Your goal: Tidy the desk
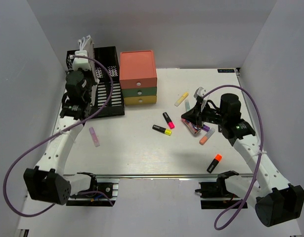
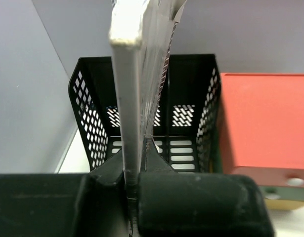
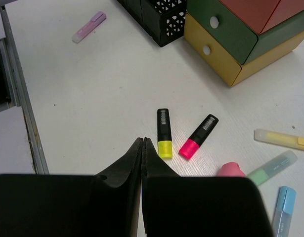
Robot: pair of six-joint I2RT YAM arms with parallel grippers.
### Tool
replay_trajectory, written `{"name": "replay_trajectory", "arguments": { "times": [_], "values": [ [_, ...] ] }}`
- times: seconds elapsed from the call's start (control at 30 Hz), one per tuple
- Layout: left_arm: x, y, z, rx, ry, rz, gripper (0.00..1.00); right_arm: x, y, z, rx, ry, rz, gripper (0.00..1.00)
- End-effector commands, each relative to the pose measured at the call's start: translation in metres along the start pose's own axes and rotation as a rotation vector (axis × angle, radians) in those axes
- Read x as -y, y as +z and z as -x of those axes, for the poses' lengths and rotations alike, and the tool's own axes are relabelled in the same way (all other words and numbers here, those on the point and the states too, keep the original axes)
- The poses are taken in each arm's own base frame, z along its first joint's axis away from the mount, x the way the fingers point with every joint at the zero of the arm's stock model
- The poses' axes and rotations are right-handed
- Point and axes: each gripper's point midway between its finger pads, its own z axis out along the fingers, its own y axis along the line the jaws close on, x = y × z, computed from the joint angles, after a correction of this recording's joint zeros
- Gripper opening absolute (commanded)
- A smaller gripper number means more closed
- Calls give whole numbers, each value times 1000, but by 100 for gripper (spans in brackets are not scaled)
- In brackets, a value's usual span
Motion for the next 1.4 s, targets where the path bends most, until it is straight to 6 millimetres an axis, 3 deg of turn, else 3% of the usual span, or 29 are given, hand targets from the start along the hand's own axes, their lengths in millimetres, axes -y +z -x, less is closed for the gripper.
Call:
{"name": "replay_trajectory", "arguments": {
  "times": [0.0, 0.53, 0.6, 0.83, 0.87, 0.97, 1.2, 1.37],
  "values": [
    [-8, 11, 30, 118, 21, 48, 0, 2, 0, 4, 16, -39, -1, 0],
    [10, 78, -19, 186, 58, 27, 0, 7, 3, -4, -3, -29, -11, 0],
    [9, 78, -13, 247, 41, 18, 0, 8, 4, -6, -9, -22, -11, 0],
    [-1, 88, -41, 261, -1, 23, 0, 9, 7, -11, -25, -11, -4, 0],
    [-4, 89, -55, 249, 5, 24, 0, 11, 6, -11, -27, -11, -9, 0],
    [-8, 90, -61, 261, -41, 18, 0, 11, 6, -11, -30, -14, -14, 0],
    [-2, 84, -90, 234, -124, -39, 0, 12, 7, -13, -35, -14, -14, 0],
    [-1, 78, -95, 238, -152, -49, 0, 14, 8, -15, -41, -9, -13, 0]
  ]
}}
